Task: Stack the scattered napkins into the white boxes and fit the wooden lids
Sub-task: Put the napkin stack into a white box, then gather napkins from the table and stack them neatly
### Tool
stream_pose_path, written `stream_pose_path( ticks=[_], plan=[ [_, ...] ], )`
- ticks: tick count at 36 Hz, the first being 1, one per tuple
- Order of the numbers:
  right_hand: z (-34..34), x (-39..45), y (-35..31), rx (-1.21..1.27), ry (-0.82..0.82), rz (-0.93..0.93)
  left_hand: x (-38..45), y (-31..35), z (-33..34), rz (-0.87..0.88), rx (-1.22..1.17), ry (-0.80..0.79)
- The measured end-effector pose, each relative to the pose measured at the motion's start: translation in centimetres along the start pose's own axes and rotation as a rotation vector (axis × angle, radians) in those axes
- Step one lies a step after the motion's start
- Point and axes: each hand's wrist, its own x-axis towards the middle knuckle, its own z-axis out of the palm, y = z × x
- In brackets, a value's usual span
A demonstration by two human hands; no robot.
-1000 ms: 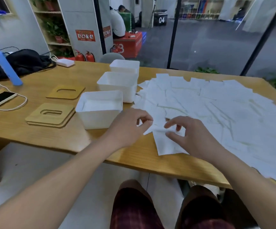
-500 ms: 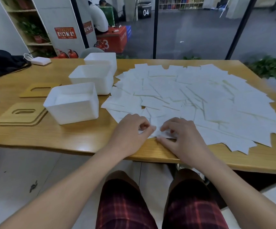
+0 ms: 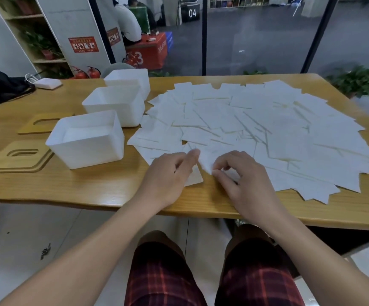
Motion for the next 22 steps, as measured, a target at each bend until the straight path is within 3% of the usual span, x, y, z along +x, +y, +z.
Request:
stream_pose_path(
  ticks=[6, 12, 16, 18, 22],
  plan=[
    [-0.5, -0.4, -0.3, 0.071, -0.002, -0.03, 1.2, 1.1, -0.1, -0.083, -0.256, -0.056],
    [-3.1, 1.0, 0.7, 0.005, 0.007, 0.104, 0.9, 1.2, 0.0, 0.05, -0.311, -0.001],
    [-4.6, 2.7, 1.9, 0.22, -0.043, 0.216, 1.2, 0.8, 0.2, 0.049, -0.412, 0.048],
    [-4.7, 3.3, 2.3, 0.303, -0.015, 0.237, 1.6, 0.3, 0.6, 0.028, -0.43, 0.051],
    [-3.8, 4.1, 3.7, 0.167, 0.069, 0.244, 2.3, -0.3, 1.0, -0.026, -0.259, 0.057]
  ],
)
